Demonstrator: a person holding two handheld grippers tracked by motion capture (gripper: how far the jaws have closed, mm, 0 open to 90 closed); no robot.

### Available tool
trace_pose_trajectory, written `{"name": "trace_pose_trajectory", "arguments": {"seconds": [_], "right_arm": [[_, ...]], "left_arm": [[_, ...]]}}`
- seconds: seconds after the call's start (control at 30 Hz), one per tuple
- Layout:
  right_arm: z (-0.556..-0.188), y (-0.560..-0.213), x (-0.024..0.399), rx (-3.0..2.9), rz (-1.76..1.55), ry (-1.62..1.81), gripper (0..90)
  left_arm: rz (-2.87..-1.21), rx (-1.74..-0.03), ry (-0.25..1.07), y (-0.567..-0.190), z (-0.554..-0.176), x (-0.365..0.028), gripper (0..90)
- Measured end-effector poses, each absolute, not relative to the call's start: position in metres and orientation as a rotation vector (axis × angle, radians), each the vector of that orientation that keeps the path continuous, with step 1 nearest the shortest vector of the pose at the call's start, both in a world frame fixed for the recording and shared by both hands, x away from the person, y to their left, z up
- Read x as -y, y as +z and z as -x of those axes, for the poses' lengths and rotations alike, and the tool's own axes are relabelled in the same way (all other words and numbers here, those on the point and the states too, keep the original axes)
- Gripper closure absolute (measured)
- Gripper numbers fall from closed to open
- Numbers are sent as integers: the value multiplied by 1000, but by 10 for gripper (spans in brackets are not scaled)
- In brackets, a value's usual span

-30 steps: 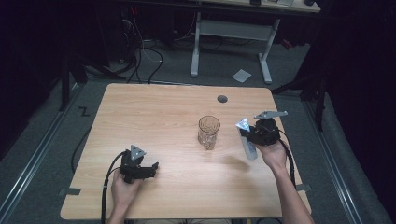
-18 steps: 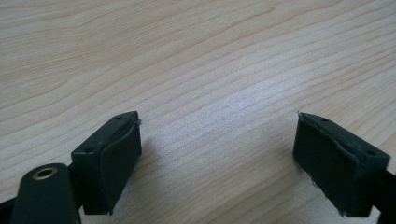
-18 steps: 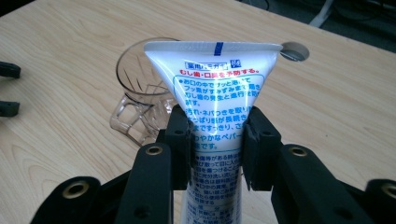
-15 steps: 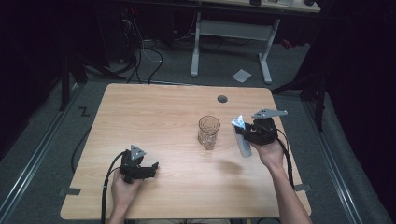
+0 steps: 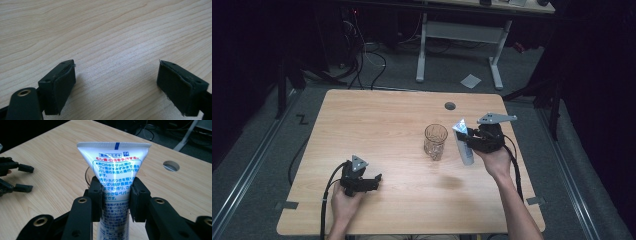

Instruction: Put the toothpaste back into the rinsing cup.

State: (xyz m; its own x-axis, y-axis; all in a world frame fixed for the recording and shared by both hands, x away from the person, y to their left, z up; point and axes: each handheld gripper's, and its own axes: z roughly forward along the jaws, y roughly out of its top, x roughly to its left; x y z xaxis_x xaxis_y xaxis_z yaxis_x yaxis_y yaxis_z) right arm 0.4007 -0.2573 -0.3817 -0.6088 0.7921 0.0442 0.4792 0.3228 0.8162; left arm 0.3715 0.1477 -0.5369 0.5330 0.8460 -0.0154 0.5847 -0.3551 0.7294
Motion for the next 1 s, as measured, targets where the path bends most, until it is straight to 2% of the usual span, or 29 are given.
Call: {"name": "trace_pose_trajectory", "arguments": {"seconds": [1.0], "right_arm": [[-419,-365,229,-2206,-1072,1303,675]], "left_arm": [[-2076,-1154,481,-537,-372,-148,156]]}}
